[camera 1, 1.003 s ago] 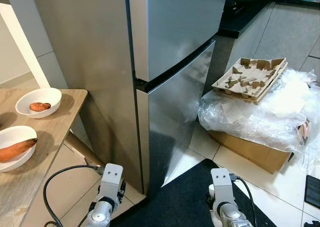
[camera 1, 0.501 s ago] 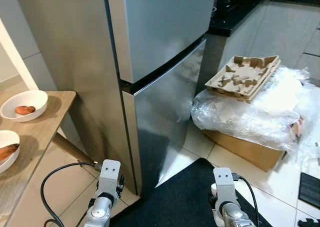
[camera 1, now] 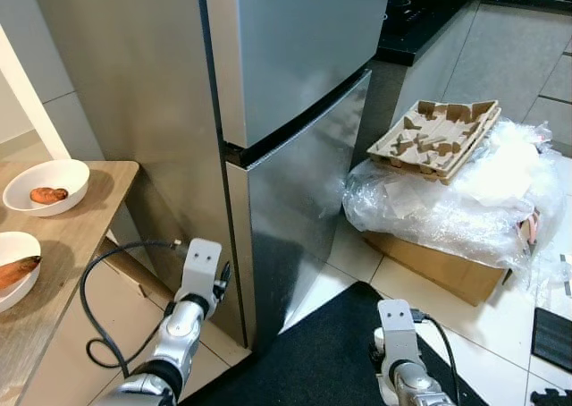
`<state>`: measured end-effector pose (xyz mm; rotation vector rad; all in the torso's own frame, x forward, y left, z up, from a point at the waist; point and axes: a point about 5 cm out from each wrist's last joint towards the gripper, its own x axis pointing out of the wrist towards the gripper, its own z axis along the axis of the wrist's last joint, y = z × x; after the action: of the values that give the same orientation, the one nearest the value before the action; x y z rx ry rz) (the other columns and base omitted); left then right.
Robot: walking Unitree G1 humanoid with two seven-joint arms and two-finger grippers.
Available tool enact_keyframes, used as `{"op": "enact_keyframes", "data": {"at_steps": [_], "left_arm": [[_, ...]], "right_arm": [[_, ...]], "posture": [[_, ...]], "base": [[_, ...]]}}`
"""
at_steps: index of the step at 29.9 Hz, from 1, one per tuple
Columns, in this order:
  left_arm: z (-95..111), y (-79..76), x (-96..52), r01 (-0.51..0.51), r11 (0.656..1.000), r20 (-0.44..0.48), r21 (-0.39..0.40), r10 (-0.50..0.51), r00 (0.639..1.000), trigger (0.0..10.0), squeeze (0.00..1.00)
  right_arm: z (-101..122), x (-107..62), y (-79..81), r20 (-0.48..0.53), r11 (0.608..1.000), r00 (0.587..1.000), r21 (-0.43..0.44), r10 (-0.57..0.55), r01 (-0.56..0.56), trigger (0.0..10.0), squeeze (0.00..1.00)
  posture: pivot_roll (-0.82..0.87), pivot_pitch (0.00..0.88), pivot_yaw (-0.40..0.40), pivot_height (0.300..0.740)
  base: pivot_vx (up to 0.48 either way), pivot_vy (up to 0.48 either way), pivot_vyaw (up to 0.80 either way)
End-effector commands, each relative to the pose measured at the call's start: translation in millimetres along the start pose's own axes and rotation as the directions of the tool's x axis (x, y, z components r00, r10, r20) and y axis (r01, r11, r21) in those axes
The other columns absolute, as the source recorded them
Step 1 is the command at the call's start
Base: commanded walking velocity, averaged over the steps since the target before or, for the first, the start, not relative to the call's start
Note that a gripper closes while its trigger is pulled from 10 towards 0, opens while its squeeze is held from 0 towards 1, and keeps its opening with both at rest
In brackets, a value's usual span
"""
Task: Restocking fridge
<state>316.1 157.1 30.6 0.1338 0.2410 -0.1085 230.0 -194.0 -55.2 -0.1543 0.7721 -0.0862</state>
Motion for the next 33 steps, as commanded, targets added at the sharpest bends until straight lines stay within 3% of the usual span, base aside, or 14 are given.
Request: {"op": "enact_keyframes", "data": {"at_steps": [1, 2, 3, 4, 7, 20, 25, 26, 28, 33], "left_arm": [[6, 17.3, 2.7, -0.049, 0.999, 0.001, -0.016, 0.049, 0.999, 5.1, 0.00], [9, 21.0, 4.5, -0.064, 0.998, -0.001, -0.025, 0.064, 0.998, 4.4, 0.00], [13, 26.4, 6.6, -0.086, 0.995, -0.009, -0.044, 0.086, 0.996, 0.0, 0.00], [18, 39.9, 9.3, -0.160, 0.984, -0.027, -0.073, 0.158, 0.987, 0.0, 0.00], [24, 51.3, 10.8, -0.214, 0.974, -0.031, -0.077, 0.212, 0.977, 0.0, 0.00], [41, 49.9, 19.0, -0.119, 0.988, -0.006, -0.097, 0.119, 0.993, 0.0, 0.00], [40, 46.3, 20.6, 0.071, 0.975, -0.051, -0.212, -0.084, 0.995, 0.0, 0.00], [40, 46.3, 20.6, 0.071, 0.975, -0.051, -0.212, -0.084, 0.995, 0.0, 0.00], [40, 47.0, 16.9, 0.220, 0.955, -0.036, -0.199, -0.231, 0.972, 0.0, 0.00], [41, 53.5, 14.4, 0.271, 0.949, -0.039, -0.158, -0.281, 0.959, 0.0, 0.00]], "right_arm": [[3, 0.4, -1.3, 0.015, 1.000, 1.000, -0.014, -0.002, 0.003, 10.0, 0.00], [2, 0.3, -2.0, 0.015, 1.000, 1.000, -0.013, -0.004, 0.004, 10.0, 0.00], [2, 0.2, -3.3, 0.014, 1.000, 1.000, -0.011, -0.007, 0.007, 10.0, 0.00], [1, -0.1, -5.6, 0.014, 1.000, 1.000, -0.012, -0.011, 0.011, 10.0, 0.00], [1, -0.1, -8.1, 0.014, 1.000, 1.000, -0.016, -0.014, 0.014, 10.0, 0.00], [3, 0.6, -12.2, 0.017, 0.999, 1.000, -0.033, -0.013, 0.014, 10.0, 0.00], [5, 1.0, -10.3, 0.017, 0.999, 1.000, -0.035, -0.006, 0.007, 10.0, 0.00], [5, 1.0, -10.3, 0.017, 0.999, 1.000, -0.035, -0.006, 0.007, 10.0, 0.00], [4, 0.8, -9.6, 0.015, 0.999, 1.000, -0.037, -0.004, 0.004, 10.0, 0.00], [3, 0.6, -9.3, 0.014, 0.999, 1.000, -0.036, -0.003, 0.004, 10.0, 0.00]], "posture": [[-0.12, 0.012, 0.017, 0.740], [-0.12, 0.014, 0.016, 0.740], [-0.13, 0.023, 0.012, 0.740], [-0.13, 0.032, 0.007, 0.740], [-0.13, 0.039, 0.001, 0.740], [-0.13, 0.063, -0.023, 0.740], [-0.12, 0.075, -0.026, 0.740], [-0.12, 0.075, -0.026, 0.740], [-0.12, 0.076, -0.025, 0.740], [-0.13, 0.076, -0.023, 0.740]], "base": [[0.000, 0.000, 0.00], [0.000, 0.000, 0.00], [0.000, 0.000, 0.00], [0.000, 0.000, 0.00], [0.000, 0.000, 0.00], [0.000, 0.000, 0.00], [0.000, 0.000, 0.00], [0.000, 0.000, 0.00], [0.000, 0.000, 0.00], [0.000, 0.000, 0.00]]}}
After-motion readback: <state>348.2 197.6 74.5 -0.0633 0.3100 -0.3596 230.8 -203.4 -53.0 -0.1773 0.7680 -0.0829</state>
